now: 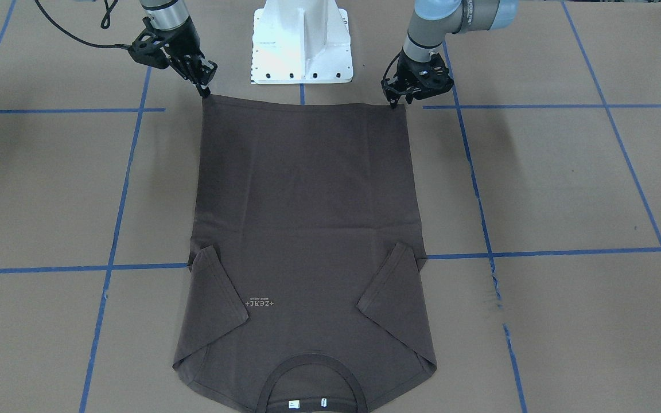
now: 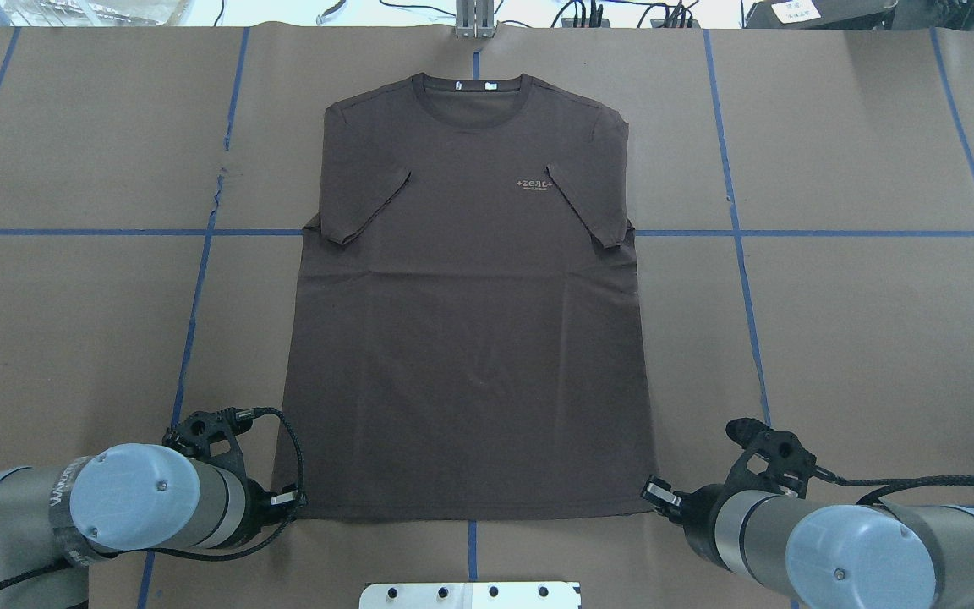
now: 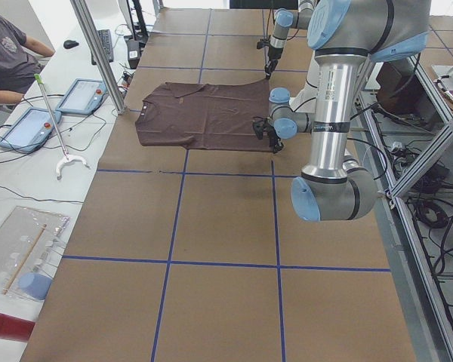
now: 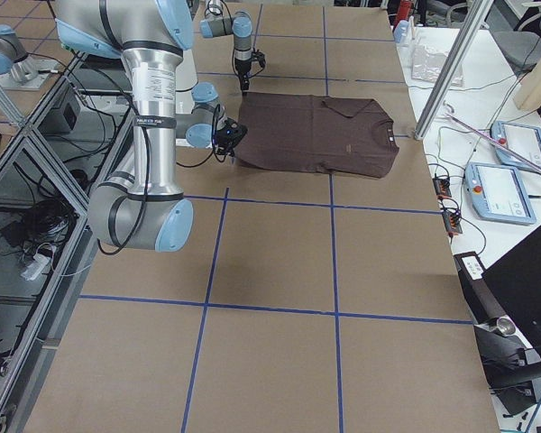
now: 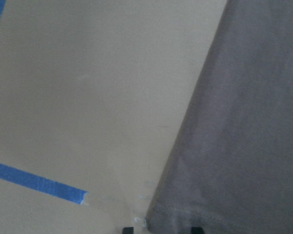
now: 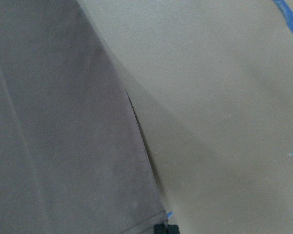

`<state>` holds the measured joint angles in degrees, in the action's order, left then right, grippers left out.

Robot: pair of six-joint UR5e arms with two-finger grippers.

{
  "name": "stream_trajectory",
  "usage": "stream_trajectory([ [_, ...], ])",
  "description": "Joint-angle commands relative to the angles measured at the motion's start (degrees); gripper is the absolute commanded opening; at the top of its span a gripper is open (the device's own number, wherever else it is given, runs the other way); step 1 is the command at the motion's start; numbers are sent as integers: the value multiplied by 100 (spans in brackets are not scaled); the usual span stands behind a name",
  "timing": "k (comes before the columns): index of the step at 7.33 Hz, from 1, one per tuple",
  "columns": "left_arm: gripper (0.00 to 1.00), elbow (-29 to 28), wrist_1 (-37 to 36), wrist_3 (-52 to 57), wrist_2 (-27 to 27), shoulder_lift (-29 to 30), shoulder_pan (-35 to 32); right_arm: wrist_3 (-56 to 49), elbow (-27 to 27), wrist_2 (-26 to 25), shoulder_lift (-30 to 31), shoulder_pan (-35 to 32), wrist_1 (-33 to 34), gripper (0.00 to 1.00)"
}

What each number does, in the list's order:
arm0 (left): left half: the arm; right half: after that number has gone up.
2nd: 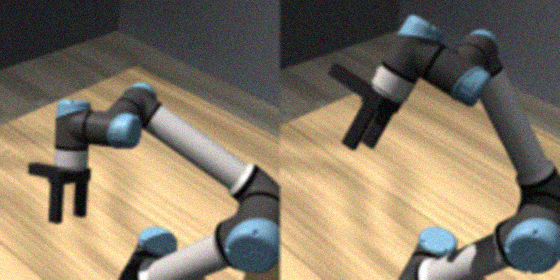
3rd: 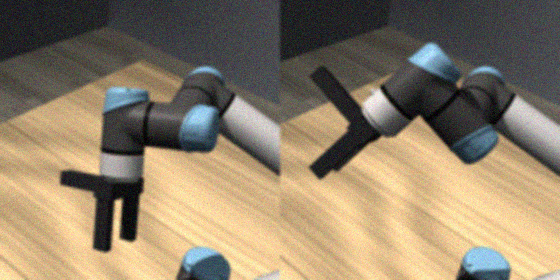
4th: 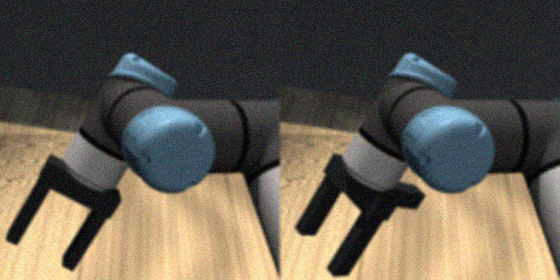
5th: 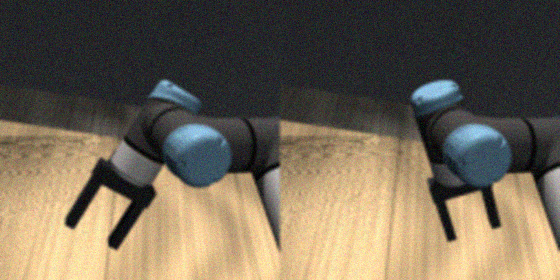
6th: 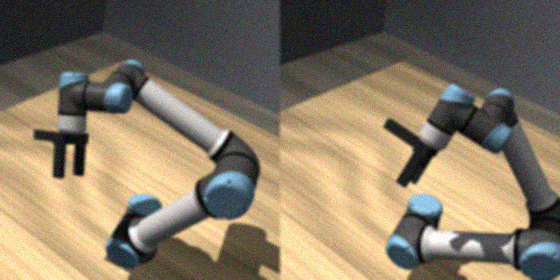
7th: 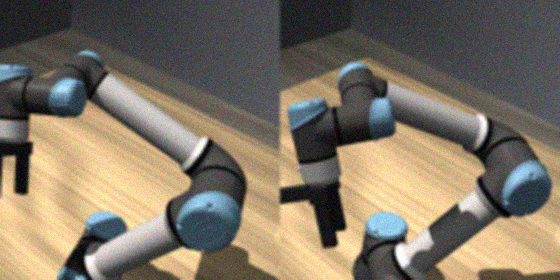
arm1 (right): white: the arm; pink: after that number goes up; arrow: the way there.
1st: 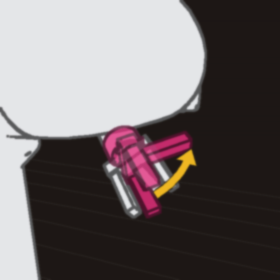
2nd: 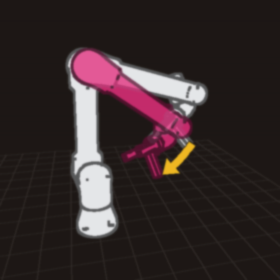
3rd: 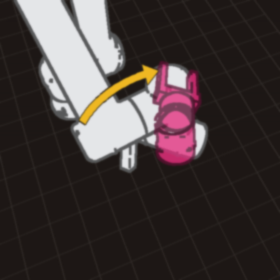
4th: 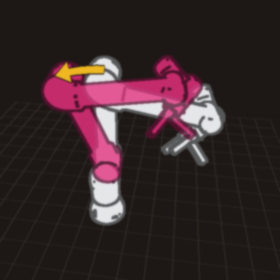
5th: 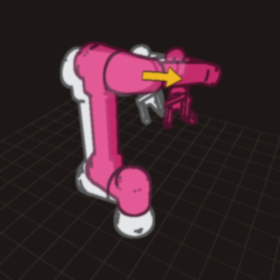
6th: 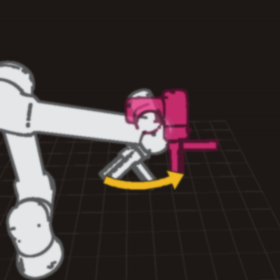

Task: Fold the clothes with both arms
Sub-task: 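Grasp both hem corners nearest the robot with both grippers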

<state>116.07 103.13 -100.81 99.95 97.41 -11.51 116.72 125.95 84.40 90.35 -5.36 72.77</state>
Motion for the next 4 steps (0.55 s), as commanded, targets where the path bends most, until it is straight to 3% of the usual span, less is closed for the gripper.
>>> stream_trajectory([
  [1, 49, -41, 14, 0, -11, 6, 0, 0, 0, -2, 0, 0, 0, 0],
  [2, 43, -41, 14, 0, -2, 6, 0, 0, 0, -2, 9, 0, 0, 0],
  [3, 30, -50, 14, -9, -2, 6, 0, 0, 0, -2, 0, 0, 0, 0],
  [4, 0, -50, 14, -44, -2, 6, 0, 0, 0, -2, 9, 0, 0, 0],
])
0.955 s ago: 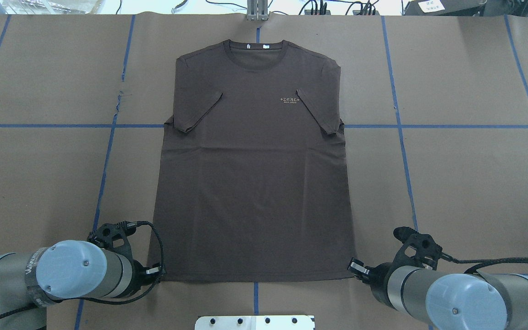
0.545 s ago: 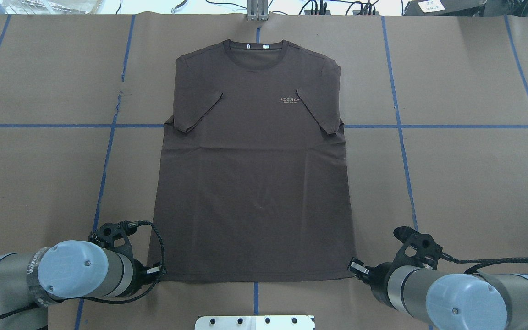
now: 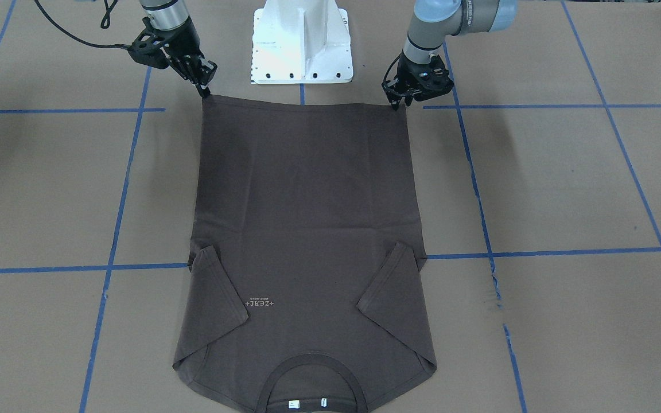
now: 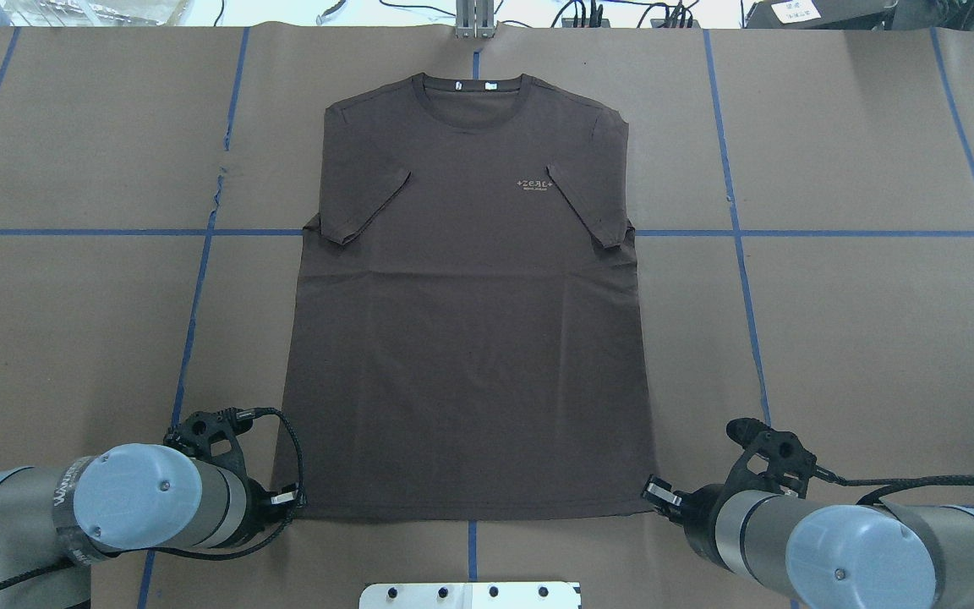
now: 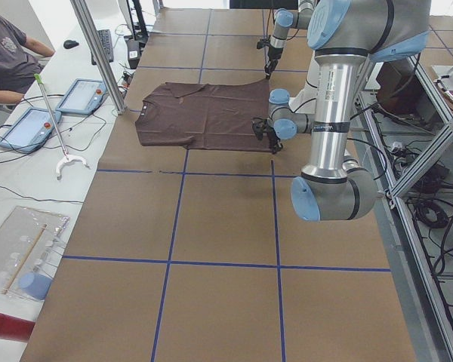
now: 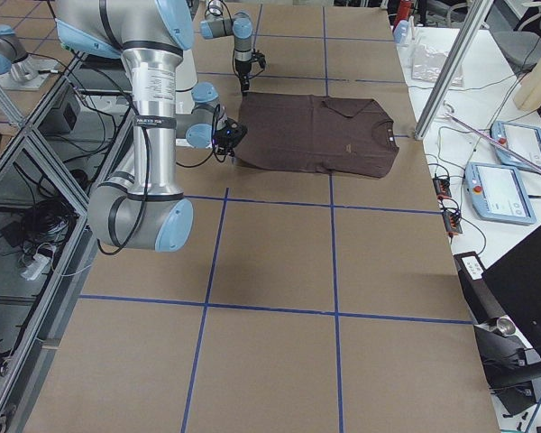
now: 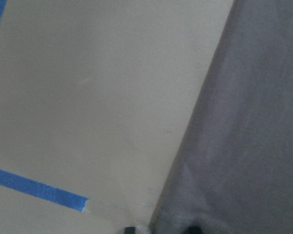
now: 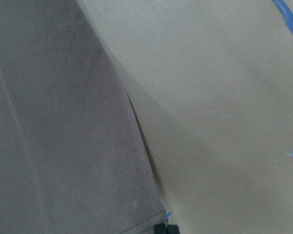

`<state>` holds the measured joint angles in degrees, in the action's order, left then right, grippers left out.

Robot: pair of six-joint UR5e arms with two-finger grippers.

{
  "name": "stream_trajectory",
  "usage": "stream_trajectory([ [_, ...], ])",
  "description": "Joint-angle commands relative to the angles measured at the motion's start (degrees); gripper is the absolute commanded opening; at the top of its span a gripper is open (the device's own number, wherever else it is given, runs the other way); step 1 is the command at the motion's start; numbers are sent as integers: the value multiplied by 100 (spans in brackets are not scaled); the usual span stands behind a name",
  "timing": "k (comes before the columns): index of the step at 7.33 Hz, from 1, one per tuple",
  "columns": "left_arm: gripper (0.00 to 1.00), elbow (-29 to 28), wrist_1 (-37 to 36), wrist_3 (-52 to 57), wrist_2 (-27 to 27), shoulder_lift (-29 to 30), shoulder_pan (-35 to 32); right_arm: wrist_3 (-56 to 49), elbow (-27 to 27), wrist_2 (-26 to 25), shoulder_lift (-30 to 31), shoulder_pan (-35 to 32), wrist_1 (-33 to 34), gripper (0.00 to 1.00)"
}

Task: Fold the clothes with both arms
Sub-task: 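Grasp both hem corners nearest the robot with both grippers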

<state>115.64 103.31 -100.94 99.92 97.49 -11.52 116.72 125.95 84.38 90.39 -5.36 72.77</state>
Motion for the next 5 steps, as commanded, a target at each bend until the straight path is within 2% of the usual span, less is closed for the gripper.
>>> stream_trajectory([
  [1, 0, 28, -4, 4, 1, -2, -8, 0, 0, 0, 5, 0, 0, 0],
  [4, 0, 413, -38, 5, 72, 60, -61, 0, 61, 9, 67, 0, -9, 0],
  [5, 0, 502, -56, -48, 63, 68, -52, 0, 253, 17, 258, 148, -9, 0],
])
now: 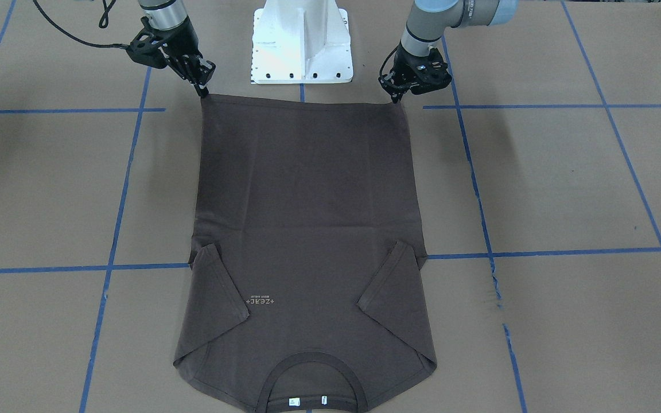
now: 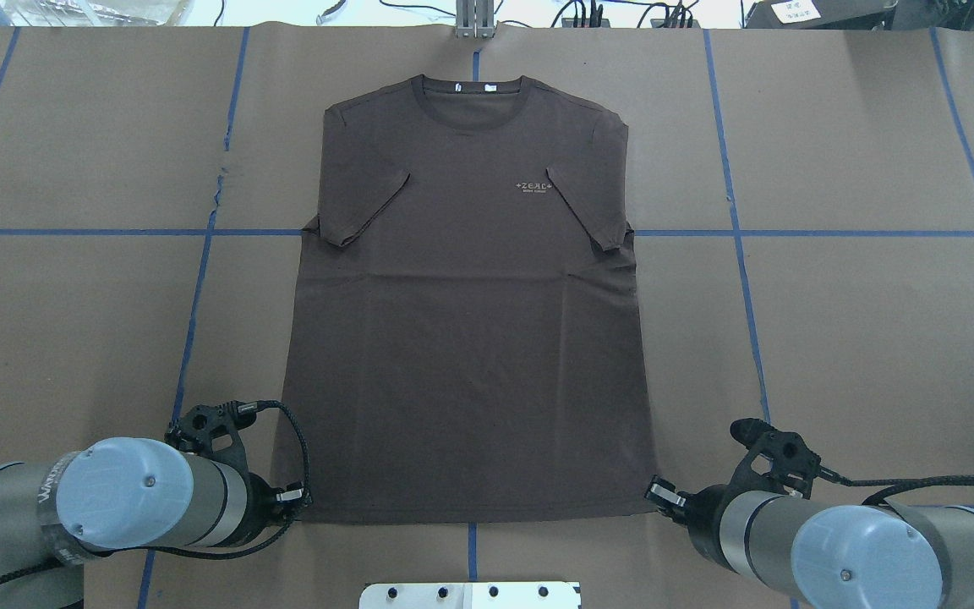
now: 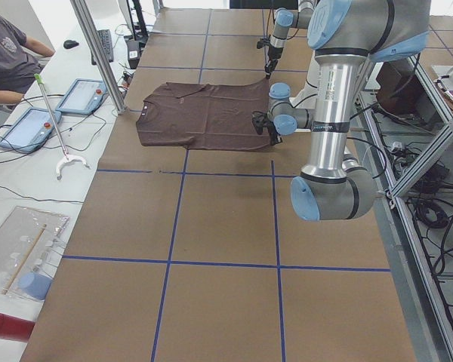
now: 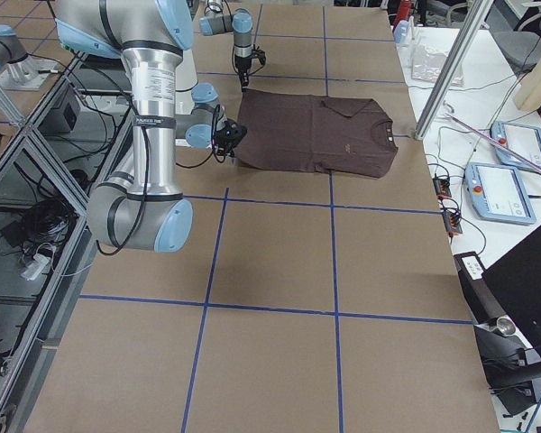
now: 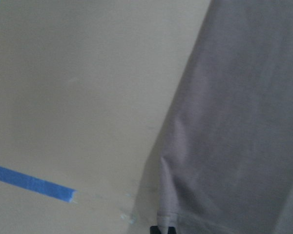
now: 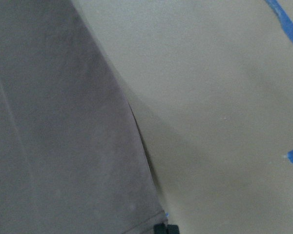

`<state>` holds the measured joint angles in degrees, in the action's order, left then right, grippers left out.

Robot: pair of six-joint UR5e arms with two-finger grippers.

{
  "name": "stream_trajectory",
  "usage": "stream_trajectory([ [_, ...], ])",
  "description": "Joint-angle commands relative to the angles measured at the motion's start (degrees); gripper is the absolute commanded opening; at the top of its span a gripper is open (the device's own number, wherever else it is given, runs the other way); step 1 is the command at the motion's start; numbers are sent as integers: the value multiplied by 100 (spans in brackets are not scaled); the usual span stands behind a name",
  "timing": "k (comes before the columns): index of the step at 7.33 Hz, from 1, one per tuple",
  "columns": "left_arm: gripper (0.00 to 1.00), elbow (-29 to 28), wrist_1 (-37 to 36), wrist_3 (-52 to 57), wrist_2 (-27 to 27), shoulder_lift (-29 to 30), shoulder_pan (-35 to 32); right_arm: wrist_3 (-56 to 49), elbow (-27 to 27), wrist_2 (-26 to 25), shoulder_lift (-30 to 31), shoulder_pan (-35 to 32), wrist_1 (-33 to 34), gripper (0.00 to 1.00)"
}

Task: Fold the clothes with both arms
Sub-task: 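Lift the hem with both grippers and fold it toward the collar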

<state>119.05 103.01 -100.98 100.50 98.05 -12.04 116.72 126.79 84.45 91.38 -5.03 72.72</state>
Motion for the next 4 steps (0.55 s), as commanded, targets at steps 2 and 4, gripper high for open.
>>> stream_trajectory([
  [2, 0, 538, -53, -70, 257, -31, 43, 9, 679, 10, 712, 598, -3, 0],
  [4, 0, 768, -79, -863, 470, -15, 52, 9, 908, -25, 793, 609, -3, 0],
])
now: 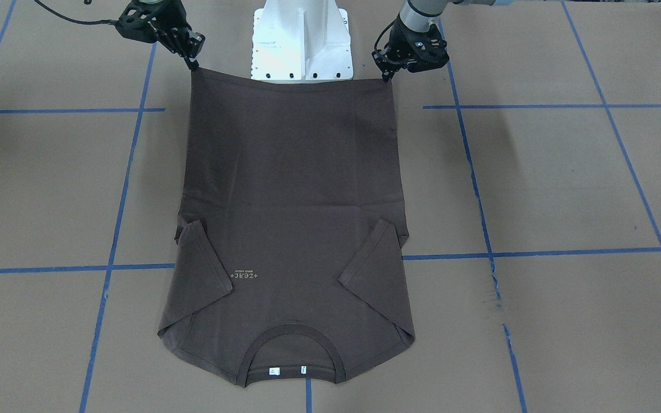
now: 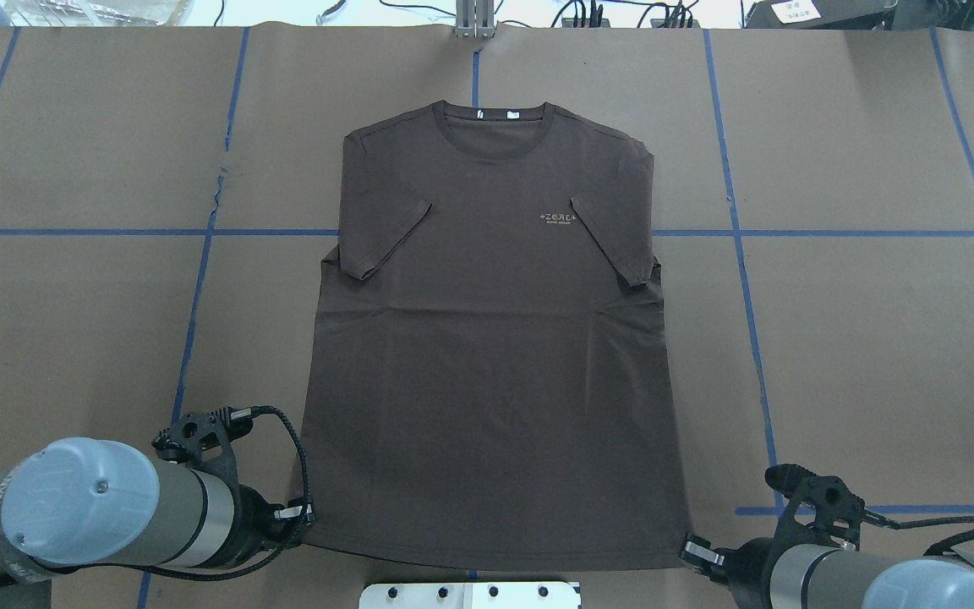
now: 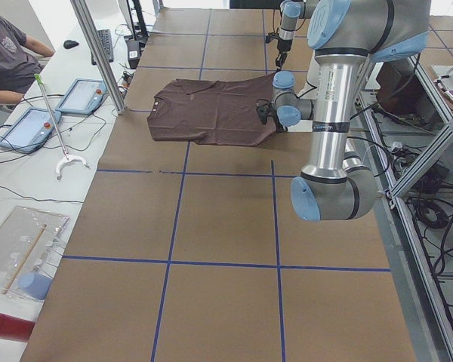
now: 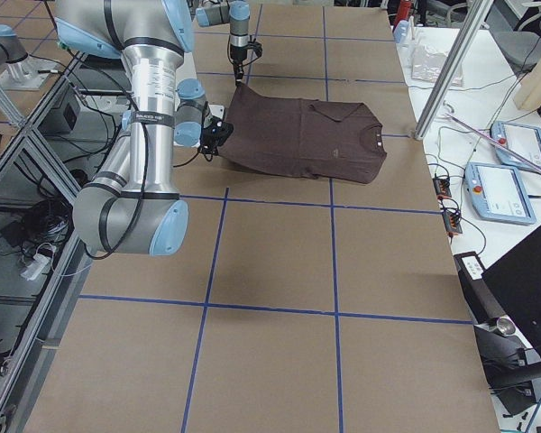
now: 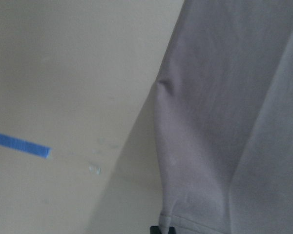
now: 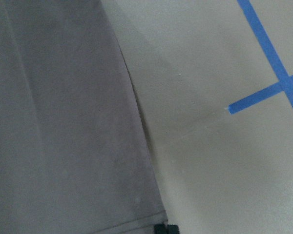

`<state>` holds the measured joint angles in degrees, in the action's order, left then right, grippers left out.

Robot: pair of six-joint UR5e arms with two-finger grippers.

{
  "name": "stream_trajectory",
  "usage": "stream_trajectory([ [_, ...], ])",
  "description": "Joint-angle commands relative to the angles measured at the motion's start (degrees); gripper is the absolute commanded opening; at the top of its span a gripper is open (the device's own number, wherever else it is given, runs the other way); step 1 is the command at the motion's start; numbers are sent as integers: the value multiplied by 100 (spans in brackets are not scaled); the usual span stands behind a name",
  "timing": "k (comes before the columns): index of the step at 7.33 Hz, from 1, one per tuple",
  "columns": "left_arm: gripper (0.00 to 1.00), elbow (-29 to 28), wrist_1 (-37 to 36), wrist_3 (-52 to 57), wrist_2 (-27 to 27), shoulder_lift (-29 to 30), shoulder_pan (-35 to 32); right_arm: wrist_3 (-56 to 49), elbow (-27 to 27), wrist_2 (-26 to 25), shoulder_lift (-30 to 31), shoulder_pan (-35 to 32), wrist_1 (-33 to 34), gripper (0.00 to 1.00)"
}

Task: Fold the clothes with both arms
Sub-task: 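Lift the hem with both grippers and fold it toward the collar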

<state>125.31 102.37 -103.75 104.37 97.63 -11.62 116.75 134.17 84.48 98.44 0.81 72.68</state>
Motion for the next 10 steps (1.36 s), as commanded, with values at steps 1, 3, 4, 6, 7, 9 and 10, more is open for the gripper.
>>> stream_trajectory([
  [1, 0, 99, -33, -655, 84, 45, -59, -82, 162, -2, 44, -332, 0, 0],
  [3, 0, -23, -216, -45, 84, 447, -740, -842, -221, 112, -479, -1157, 9, 0],
  [4, 0, -190, -635, 551, 75, 893, -1197, -1247, -746, 748, -1058, -1901, 52, 0],
  [6, 0, -1327, -684, 916, 57, 1641, -1989, -2065, -1723, 1752, -1895, -3247, 114, 0],
  [7, 0, -1934, -631, 1309, -178, 2063, -2297, -2321, -2502, 1904, -2499, -3767, 114, 0],
  [9, 0, -3086, 488, 1383, -504, 2434, -2826, -3066, -4163, 2159, -3670, -4682, 79, 0],
  [10, 0, -3553, 633, 1392, -862, 2636, -2932, -3367, -4545, 2221, -3840, -4947, 79, 0],
])
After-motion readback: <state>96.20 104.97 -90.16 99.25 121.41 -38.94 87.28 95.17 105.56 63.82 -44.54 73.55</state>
